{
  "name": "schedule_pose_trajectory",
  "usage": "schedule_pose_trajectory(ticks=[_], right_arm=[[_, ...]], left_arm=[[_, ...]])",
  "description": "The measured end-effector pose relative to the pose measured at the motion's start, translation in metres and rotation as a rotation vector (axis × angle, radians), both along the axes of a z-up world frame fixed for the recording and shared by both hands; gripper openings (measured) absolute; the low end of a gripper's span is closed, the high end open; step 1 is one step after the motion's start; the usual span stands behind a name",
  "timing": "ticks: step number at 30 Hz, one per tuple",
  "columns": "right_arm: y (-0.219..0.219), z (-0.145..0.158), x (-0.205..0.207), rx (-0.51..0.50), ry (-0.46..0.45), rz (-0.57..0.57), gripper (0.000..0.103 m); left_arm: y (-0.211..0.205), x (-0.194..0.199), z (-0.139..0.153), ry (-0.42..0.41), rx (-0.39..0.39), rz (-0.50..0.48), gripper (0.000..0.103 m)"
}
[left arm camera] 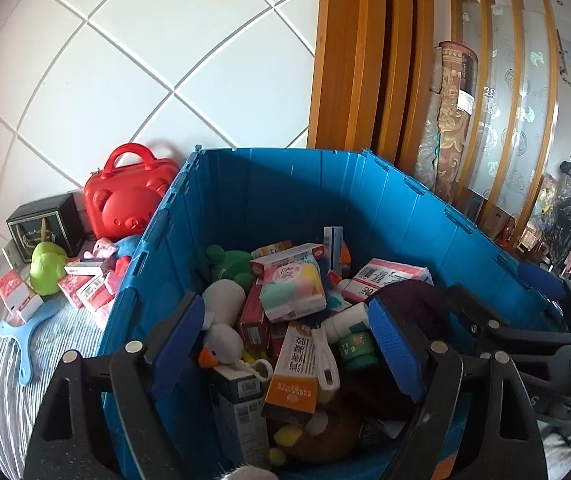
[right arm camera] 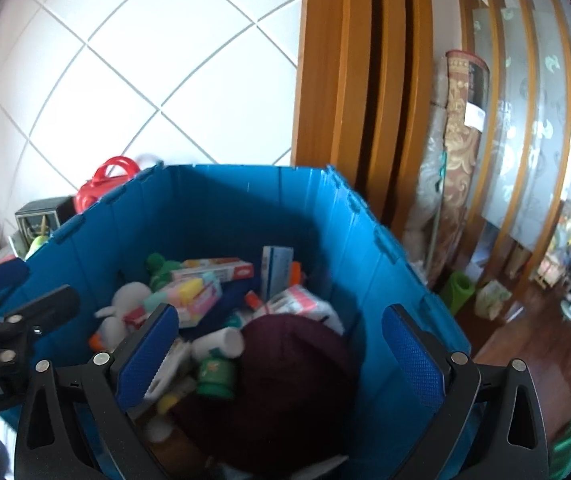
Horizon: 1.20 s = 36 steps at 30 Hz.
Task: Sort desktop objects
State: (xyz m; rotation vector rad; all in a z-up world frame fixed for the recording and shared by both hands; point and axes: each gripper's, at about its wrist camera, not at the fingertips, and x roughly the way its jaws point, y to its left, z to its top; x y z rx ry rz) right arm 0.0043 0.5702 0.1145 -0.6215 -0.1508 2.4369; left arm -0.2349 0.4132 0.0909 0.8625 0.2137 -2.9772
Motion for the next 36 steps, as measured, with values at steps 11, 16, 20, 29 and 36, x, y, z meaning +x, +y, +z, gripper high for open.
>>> schedule_pose_trajectory(ticks=[11, 16, 20, 29, 36], right_arm=[[-0.018, 0.002, 0.016, 0.007, -0.007, -0.032, 0.103], [-0.019, -0.001, 0.018, 0.0, -0.015, -0.032, 0.103], [-0.017, -0.002, 0.02, -0.007, -0.018, -0.04, 0.103], [-0.014, -0.003, 0.021, -0.016, -0.023, -0.039, 0.103], [-0.014, -0.003, 0.021, -0.02, -0.025, -0.038, 0.103]], left_arm=[[-0.001, 0.015, 0.005, 0.026, -0.054, 0.026, 0.084], [-0.003, 0.019, 0.007, 0.03, -0.046, 0.03, 0.084], [-0.004, 0.021, 0.007, 0.028, -0.05, 0.033, 0.084], [-0.003, 0.023, 0.008, 0.027, -0.056, 0.032, 0.084], [-0.005, 0.024, 0.008, 0.026, -0.059, 0.035, 0.084]])
